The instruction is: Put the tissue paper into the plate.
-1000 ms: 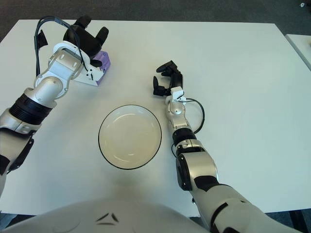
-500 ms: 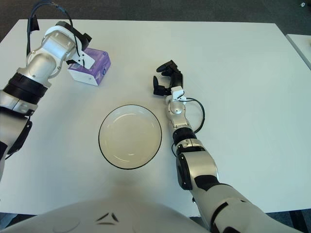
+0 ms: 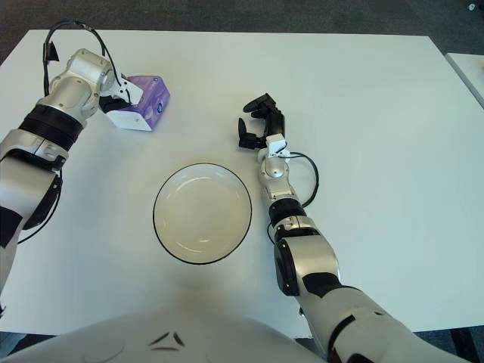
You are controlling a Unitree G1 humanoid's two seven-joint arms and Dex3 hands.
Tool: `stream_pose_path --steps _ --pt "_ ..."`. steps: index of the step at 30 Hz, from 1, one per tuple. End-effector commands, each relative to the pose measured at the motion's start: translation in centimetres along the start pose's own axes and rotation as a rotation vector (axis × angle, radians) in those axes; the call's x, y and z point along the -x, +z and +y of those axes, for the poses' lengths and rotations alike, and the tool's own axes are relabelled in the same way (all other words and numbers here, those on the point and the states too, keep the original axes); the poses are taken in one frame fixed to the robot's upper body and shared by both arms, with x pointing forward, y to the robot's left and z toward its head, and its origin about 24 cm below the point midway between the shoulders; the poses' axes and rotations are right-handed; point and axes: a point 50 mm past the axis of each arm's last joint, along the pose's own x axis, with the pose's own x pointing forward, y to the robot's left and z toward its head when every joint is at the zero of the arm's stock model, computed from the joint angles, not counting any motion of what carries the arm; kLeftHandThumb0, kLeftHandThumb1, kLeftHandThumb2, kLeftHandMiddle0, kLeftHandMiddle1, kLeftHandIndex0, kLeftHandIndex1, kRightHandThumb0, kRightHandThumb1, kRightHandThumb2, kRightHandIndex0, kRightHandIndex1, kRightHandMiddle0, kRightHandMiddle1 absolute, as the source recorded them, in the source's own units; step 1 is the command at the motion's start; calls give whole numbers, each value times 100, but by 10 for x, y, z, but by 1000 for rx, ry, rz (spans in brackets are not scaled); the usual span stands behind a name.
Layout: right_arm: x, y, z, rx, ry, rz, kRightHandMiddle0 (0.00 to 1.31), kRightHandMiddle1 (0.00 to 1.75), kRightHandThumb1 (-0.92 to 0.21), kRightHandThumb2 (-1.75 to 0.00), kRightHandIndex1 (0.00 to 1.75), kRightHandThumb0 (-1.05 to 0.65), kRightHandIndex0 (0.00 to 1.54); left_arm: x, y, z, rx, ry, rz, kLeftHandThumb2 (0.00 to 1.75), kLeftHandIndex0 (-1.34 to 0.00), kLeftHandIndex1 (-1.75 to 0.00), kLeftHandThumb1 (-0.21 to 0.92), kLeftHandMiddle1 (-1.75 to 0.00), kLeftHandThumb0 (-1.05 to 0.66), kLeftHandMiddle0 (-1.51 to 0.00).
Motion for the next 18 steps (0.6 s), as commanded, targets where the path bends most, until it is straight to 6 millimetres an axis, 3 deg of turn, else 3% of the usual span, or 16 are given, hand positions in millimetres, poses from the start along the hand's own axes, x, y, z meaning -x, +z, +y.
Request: stream_pose_path --steps 1,18 --pt "112 -116 -27 77 -41 639 56 156 -21 -139 175 -1 71 -14 1 -9 65 -71 8 112 0 0 92 0 -105 0" --pt "113 -117 -30 90 -37 649 57 156 -19 -142 175 -1 73 -19 11 -8 86 -77 -7 114 0 0 92 0 -105 0"
